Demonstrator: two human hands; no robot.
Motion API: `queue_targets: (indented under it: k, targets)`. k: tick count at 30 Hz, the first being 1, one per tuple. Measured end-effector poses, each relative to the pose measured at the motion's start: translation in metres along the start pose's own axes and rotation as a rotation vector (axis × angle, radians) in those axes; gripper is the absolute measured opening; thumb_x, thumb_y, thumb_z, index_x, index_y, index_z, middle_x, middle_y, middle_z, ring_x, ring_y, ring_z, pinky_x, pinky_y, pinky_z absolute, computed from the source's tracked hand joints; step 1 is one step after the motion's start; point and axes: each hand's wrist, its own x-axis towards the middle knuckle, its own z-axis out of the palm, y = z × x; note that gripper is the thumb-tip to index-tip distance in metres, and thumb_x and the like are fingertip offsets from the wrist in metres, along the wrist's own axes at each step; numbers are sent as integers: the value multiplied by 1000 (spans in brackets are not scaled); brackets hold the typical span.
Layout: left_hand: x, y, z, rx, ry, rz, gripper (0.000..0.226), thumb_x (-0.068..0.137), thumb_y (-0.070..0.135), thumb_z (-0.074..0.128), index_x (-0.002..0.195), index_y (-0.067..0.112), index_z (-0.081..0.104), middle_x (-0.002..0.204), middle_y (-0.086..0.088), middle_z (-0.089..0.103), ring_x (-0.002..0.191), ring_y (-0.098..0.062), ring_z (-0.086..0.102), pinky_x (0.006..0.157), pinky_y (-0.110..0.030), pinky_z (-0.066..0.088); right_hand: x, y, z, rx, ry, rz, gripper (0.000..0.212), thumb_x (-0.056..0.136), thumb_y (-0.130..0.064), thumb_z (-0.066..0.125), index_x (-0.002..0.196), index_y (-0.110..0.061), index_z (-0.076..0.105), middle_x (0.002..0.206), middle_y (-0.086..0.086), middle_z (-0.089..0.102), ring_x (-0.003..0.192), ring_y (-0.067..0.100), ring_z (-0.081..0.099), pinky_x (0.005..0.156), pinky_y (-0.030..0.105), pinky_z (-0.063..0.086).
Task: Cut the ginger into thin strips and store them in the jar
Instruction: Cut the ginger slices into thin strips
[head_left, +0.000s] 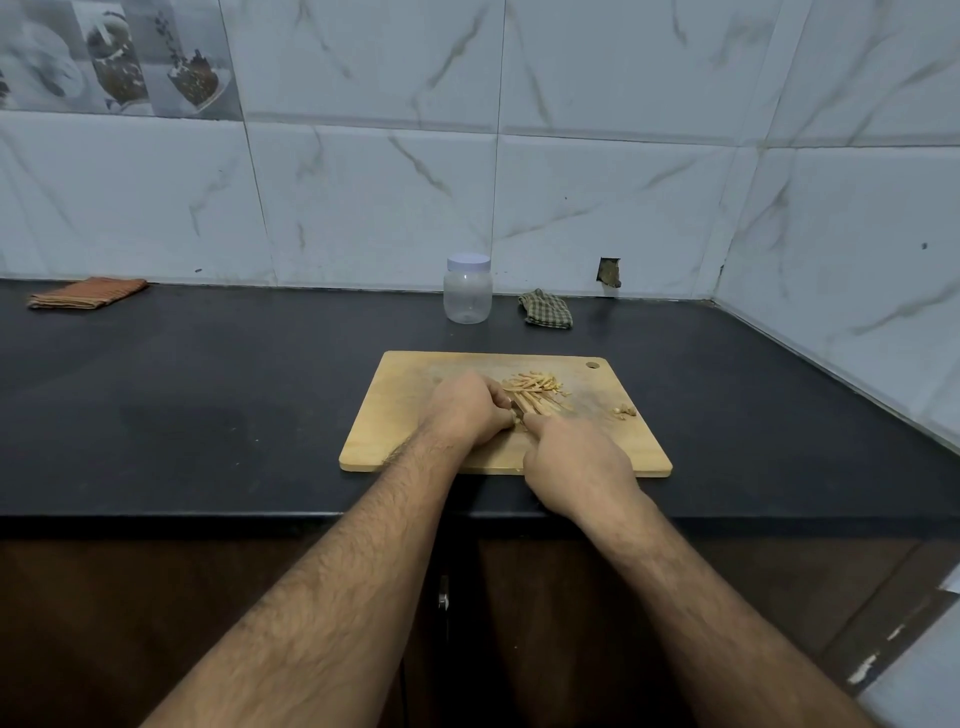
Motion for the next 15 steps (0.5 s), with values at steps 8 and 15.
queue_targets:
  k: [8, 15]
  targets:
    - [0, 1, -2, -24, -21, -3, 16, 81, 28, 76, 67, 29, 67, 68, 20, 58, 69, -6, 55, 59, -21, 41, 3, 5, -8, -8, 13, 23, 48, 96, -13, 43, 140, -32, 51, 124, 3, 61, 110, 23, 56, 73, 32, 40]
    - [1, -3, 0, -81, -3, -24, 19, 75, 24, 78, 66, 24, 61, 77, 10, 69, 67, -11, 59, 66, -27, 51, 2, -1, -8, 54, 32, -12, 55, 95, -13, 44, 147, -32, 43, 138, 1, 57, 124, 23, 52, 90, 33, 45]
